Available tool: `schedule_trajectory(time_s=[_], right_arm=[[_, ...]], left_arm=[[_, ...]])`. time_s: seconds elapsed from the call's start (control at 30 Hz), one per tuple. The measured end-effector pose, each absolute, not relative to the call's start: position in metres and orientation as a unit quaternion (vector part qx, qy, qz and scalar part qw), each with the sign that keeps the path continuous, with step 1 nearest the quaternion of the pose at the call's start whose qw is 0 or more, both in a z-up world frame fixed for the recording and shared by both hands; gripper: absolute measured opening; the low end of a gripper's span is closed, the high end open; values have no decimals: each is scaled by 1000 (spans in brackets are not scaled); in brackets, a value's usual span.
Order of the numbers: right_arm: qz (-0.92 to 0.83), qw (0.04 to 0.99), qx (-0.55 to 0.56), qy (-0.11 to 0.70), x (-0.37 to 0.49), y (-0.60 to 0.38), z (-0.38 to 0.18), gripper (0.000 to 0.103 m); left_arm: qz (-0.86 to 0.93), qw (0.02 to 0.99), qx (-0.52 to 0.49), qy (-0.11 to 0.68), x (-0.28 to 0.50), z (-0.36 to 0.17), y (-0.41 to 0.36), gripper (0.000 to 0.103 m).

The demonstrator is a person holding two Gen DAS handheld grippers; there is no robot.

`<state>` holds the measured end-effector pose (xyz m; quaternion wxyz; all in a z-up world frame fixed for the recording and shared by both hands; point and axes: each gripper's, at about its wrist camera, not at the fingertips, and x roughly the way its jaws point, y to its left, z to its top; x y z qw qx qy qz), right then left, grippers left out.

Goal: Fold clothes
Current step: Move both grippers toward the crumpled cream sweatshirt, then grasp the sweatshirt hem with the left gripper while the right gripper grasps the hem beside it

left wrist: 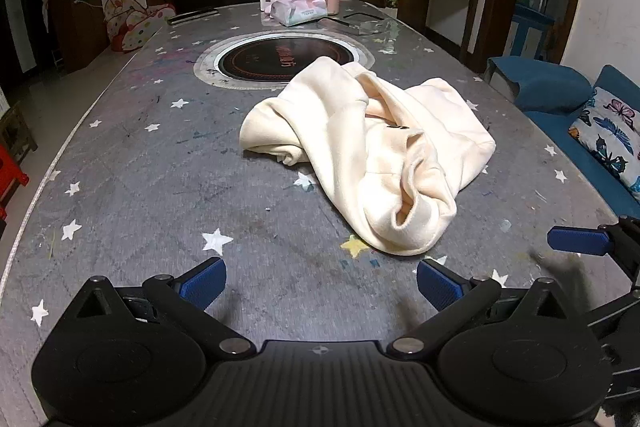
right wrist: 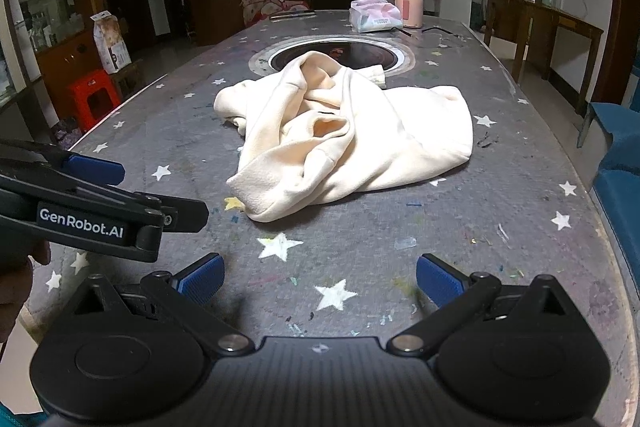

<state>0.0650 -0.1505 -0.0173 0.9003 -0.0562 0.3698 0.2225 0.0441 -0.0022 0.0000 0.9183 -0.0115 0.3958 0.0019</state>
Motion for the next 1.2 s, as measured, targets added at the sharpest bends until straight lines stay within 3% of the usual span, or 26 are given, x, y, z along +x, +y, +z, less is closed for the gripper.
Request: schedule_trajectory(time_s=[1.2], right_arm=[[231, 896, -56, 374, 108, -146, -11, 103]], left_arm=[[11, 913, -6, 408, 87, 8, 5, 103]])
